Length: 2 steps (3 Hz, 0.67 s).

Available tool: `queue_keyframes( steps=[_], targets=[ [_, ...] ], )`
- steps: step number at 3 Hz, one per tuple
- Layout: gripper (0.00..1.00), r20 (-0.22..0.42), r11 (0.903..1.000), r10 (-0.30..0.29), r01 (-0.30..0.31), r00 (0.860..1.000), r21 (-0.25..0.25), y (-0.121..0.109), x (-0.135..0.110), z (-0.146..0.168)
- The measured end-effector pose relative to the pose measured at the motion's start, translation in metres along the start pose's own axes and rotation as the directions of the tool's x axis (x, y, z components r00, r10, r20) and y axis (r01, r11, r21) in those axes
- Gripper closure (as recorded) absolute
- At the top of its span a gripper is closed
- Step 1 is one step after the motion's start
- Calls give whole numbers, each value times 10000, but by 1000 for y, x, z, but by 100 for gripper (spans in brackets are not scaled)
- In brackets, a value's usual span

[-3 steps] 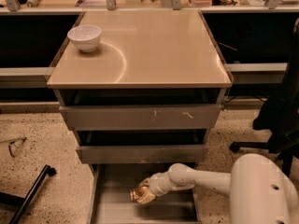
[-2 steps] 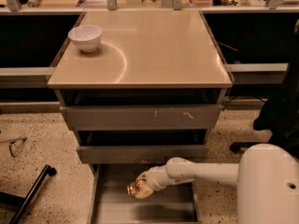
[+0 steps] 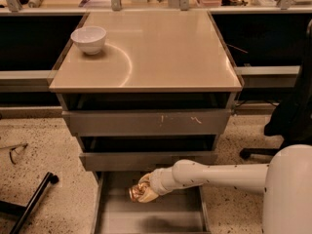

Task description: Pick orange can from bottom drawer and place on counter

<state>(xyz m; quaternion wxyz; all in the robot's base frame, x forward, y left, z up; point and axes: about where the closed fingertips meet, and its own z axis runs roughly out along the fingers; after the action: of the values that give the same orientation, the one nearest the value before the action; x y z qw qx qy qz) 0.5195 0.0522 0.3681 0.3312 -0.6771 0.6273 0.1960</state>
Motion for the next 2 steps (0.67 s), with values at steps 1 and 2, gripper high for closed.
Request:
queue_keyframes(
  steps=[1,2],
  targets=[
    [100,205,9983,-342,332,9992,476,-8,-30,-39],
    [100,534,9865,-1363,1305,9892,994,-18,-106,-101]
  ],
)
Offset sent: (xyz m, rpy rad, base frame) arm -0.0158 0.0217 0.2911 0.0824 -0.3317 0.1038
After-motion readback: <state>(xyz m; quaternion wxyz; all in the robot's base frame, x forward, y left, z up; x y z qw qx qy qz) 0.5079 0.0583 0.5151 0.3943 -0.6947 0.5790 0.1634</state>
